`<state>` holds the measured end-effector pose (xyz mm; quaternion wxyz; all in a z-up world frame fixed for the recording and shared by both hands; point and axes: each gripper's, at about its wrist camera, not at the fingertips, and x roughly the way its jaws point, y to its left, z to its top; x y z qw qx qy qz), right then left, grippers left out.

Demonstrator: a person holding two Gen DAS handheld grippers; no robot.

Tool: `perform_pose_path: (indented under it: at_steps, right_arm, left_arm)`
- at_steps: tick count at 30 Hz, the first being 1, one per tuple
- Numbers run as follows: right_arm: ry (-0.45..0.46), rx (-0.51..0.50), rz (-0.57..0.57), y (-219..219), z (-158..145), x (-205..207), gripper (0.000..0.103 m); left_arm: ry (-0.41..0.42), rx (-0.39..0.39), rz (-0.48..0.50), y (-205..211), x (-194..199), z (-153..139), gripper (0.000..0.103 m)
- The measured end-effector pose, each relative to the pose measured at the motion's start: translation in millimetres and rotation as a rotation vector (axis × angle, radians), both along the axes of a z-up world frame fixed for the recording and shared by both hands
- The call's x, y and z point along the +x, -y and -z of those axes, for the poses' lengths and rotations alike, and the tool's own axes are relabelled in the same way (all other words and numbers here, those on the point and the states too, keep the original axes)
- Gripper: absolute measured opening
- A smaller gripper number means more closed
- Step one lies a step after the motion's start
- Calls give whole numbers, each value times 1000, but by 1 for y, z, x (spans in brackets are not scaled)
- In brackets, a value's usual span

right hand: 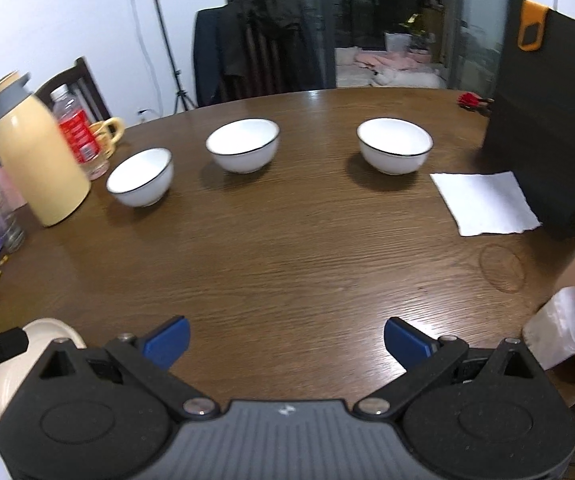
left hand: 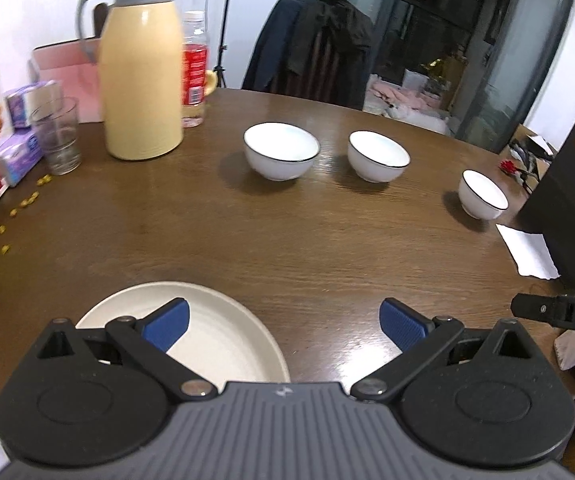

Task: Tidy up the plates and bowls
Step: 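Move both open grippers away from the plates toward the white bowls, then bring left gripper to a white bowl's rim while right gripper approaches a bowl rim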

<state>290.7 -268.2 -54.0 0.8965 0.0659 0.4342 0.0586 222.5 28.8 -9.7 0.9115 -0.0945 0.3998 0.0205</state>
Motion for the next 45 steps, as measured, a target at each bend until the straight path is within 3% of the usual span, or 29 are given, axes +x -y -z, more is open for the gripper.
perform_pose_path:
  at_steps: [10, 34, 39, 45]
  right_arm:
    - [-6, 28, 12, 26, 3, 42, 103]
    - [-53, 142, -280, -14, 2, 193, 103]
    - [-50, 160, -274, -19, 2, 208, 103]
    - [-41, 118, -185, -8, 1, 214, 103]
  left_arm:
    - [-15, 24, 0, 17, 44, -5, 103]
    - [-33, 125, -255, 18, 156, -32, 103]
    - [-35, 137, -234, 18, 169, -34, 103]
    - [-14, 106, -146, 28, 187, -35, 103]
